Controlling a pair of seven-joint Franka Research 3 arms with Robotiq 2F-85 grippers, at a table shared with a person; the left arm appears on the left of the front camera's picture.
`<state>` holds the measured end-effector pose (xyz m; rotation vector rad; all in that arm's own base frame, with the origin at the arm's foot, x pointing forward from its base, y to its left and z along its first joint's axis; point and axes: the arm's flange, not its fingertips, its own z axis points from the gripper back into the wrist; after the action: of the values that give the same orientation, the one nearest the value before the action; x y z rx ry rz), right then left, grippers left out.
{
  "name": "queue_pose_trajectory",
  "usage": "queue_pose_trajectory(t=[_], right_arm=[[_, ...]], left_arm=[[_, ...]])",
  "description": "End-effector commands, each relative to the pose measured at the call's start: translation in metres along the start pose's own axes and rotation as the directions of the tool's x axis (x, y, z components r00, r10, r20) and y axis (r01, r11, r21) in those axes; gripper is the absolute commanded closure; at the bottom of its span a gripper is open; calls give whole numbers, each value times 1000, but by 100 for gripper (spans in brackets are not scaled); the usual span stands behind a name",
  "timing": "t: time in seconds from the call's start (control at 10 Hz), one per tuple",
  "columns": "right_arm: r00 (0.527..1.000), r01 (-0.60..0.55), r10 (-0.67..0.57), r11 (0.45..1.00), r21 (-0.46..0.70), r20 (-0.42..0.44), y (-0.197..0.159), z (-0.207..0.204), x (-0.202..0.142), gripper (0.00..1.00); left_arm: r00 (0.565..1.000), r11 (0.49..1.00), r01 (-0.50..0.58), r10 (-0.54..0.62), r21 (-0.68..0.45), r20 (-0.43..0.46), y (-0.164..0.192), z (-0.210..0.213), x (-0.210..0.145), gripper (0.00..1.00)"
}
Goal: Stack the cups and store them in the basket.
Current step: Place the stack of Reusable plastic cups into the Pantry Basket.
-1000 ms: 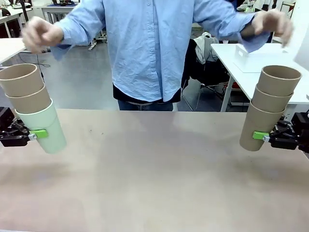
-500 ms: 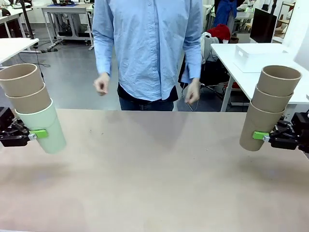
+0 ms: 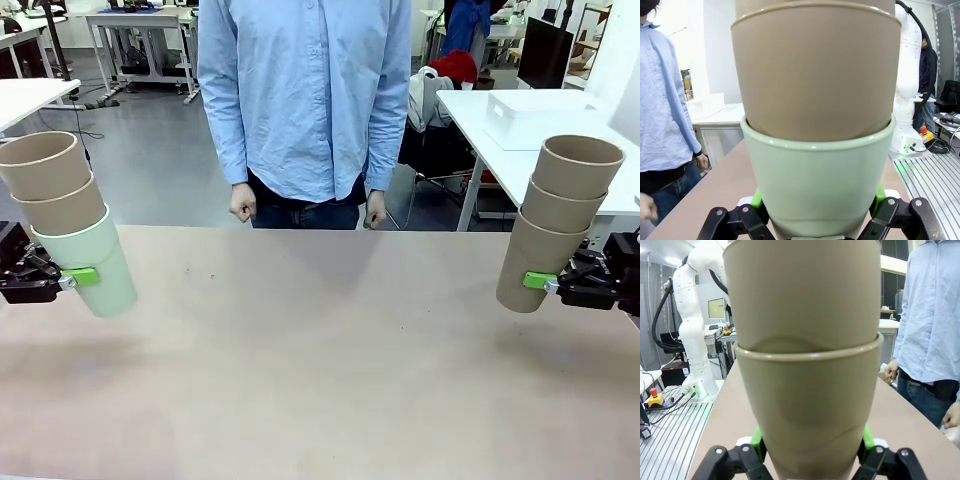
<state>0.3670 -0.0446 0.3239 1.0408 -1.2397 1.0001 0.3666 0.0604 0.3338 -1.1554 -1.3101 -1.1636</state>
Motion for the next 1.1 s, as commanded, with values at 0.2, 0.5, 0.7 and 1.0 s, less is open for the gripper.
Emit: queue_pose_trajectory(t=[0.2, 0.5, 0.7, 1.0], right_arm=[[1000, -10, 10, 1000, 1, -5, 1, 2, 4, 15], [1000, -10, 10, 1000, 1, -5, 1, 2, 4, 15], [1000, -10, 10, 1000, 1, -5, 1, 2, 4, 15], [1000, -10, 10, 1000, 1, -5, 1, 2, 4, 15]], left_arm=[[1000, 1000, 12, -12, -4, 8, -1, 0, 3, 12], [1000, 1000, 12, -12, -4, 8, -1, 0, 3, 12], [1000, 1000, 12, -12, -4, 8, -1, 0, 3, 12], [1000, 1000, 12, -12, -4, 8, -1, 0, 3, 12]])
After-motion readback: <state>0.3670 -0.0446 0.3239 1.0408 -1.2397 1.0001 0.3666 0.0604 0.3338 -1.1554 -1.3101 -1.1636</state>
